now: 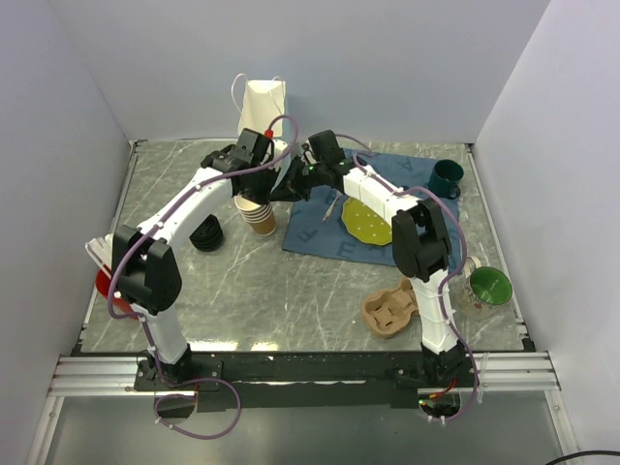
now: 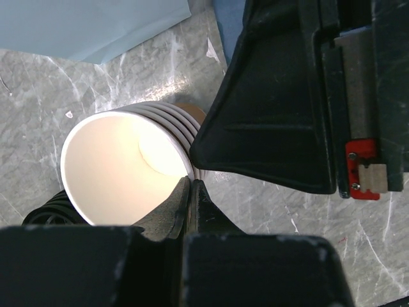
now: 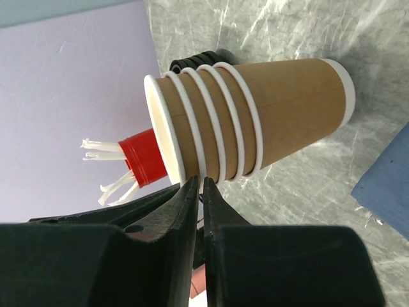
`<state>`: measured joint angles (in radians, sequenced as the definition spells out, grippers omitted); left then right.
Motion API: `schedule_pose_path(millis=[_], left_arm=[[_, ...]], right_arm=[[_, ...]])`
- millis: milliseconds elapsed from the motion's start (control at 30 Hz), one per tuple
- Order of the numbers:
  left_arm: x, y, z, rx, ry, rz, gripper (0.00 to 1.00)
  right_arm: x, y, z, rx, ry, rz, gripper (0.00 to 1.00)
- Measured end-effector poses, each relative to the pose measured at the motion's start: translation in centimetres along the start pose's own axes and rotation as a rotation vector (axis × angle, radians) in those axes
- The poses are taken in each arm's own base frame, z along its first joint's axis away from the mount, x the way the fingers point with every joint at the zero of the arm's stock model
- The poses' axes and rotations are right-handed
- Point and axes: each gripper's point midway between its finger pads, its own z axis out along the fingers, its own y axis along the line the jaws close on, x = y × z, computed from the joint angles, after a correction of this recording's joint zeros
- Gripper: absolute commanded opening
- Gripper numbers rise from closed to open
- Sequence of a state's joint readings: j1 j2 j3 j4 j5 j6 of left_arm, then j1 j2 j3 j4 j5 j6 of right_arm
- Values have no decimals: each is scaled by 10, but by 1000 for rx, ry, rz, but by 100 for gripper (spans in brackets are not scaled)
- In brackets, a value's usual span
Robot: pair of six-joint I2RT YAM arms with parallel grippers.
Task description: Pack the takeout coffee
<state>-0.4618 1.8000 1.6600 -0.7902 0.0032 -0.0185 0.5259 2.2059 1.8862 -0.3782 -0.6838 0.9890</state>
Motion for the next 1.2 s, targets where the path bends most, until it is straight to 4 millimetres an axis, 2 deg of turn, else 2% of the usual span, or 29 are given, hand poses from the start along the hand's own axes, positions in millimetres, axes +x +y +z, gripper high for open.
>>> schedule_pose_path(millis=[433,967,1200], left_arm=[[-10,-2,2,12,-16,-1,1],[-9,3,4,-5,-11,-6,1],[-10,5,4,-21,-13,-6,1]], right_arm=[[-2,-1,-1,40,-17,-36,15],[0,-4,4,86,-21,-89,15],[2,-13,11,107,-9,-90,15]])
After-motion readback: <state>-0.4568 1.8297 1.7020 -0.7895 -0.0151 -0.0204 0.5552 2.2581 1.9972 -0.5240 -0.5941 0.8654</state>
